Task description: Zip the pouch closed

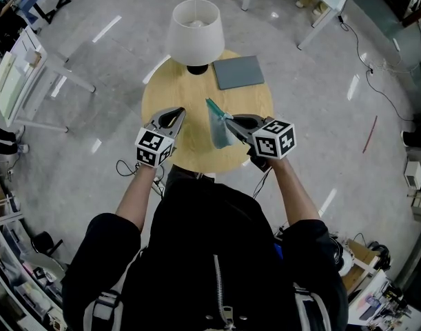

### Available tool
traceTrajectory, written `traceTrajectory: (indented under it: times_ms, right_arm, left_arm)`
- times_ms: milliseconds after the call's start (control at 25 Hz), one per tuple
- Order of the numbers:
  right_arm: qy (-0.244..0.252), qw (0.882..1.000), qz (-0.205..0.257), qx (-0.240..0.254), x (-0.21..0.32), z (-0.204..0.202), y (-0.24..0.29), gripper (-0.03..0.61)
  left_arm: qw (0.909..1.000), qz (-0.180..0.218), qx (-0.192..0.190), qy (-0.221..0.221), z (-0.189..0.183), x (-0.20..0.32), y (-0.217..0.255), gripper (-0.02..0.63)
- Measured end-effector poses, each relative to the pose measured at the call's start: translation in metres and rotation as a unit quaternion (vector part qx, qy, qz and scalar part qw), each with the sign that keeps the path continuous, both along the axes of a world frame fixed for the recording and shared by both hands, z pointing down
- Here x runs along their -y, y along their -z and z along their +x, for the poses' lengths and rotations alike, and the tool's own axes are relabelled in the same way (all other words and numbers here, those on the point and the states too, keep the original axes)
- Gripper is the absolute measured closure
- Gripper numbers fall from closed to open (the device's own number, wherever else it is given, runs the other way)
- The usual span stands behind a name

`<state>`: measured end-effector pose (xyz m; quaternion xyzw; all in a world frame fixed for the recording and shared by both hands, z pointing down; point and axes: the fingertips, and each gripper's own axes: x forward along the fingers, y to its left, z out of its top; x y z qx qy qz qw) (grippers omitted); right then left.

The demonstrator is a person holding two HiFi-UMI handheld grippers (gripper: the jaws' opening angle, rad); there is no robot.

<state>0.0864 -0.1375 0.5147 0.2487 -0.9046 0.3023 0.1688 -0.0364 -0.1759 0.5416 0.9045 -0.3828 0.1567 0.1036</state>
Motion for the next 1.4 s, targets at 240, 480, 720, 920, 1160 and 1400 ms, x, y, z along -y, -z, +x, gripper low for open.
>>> traceTrajectory:
  times_ms: [240, 480, 720, 920, 1160, 1400]
  right_arm:
    - [-0.016, 0.999, 0.04, 0.01, 0.009, 0.002, 0.019, 0.563]
    - [-0.034, 0.997, 0.074, 0.018, 0.018, 0.006, 0.03, 0.563]
    - [-0.048, 0.994, 0.099, 0.026, 0.019, 0.008, 0.043, 0.564]
    - [-0.049, 0.992, 0.11, 0.026, 0.017, 0.008, 0.049, 0.565]
    - [-0.047, 0.992, 0.111, 0.024, 0.015, 0.009, 0.048, 0.565]
    - [-0.052, 0.992, 0.114, 0.022, 0.014, 0.011, 0.048, 0.565]
  left_arm:
    - [0.9993, 0.033, -0.012, 0.013, 0.004, 0.004, 0.044, 0.607]
    - [0.998, 0.059, -0.022, 0.012, 0.005, 0.008, 0.069, 0.608]
    - [0.9967, 0.074, -0.028, 0.016, 0.002, 0.005, 0.078, 0.609]
    - [0.9968, 0.074, -0.025, 0.017, 0.003, 0.002, 0.076, 0.609]
    - [0.9974, 0.065, -0.027, 0.018, 0.002, -0.001, 0.07, 0.607]
    - [0.9977, 0.057, -0.031, 0.021, 0.0, -0.004, 0.064, 0.609]
